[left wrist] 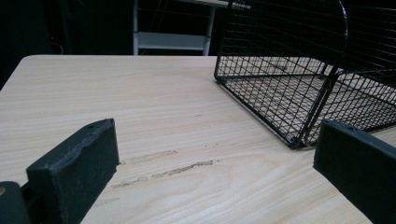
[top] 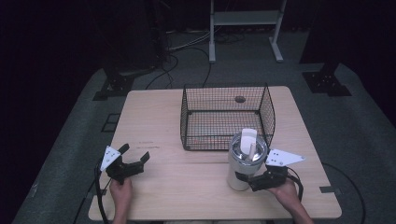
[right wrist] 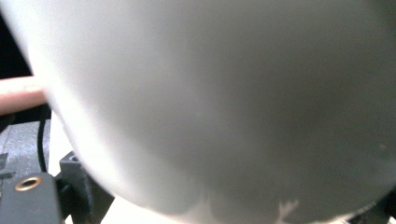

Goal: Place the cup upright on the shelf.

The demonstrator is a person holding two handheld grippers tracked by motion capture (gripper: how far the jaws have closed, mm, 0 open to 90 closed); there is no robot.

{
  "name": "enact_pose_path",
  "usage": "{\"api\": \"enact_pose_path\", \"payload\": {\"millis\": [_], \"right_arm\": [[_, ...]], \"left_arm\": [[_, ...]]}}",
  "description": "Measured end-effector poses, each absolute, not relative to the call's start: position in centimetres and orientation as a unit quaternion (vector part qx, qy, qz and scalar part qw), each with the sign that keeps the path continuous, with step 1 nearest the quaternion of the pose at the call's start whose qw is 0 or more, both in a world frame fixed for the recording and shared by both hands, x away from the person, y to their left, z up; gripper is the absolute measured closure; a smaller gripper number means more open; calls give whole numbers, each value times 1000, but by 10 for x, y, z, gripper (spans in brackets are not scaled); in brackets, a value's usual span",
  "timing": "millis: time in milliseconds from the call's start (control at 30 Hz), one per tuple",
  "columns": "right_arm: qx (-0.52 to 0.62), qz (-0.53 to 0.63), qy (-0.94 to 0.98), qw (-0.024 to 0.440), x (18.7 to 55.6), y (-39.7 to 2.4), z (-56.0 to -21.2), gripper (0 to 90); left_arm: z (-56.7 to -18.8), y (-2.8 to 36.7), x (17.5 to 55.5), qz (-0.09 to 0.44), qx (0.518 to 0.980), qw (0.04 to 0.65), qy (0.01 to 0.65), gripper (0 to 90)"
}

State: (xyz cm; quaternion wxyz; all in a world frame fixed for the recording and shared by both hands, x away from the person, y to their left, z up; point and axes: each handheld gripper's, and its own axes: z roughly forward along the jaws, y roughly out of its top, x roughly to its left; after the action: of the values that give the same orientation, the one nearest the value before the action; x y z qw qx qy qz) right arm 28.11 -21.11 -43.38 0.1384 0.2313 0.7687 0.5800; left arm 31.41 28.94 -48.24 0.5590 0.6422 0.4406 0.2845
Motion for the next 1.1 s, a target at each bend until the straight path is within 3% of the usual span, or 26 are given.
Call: {"api": "enact_pose_path", "payload": {"millis": [1100], "right_arm": [[181, 603, 762, 150, 323, -191, -343, 91]], "left_arm": [[-482, 290, 314, 282, 641, 560, 443, 0]]}}
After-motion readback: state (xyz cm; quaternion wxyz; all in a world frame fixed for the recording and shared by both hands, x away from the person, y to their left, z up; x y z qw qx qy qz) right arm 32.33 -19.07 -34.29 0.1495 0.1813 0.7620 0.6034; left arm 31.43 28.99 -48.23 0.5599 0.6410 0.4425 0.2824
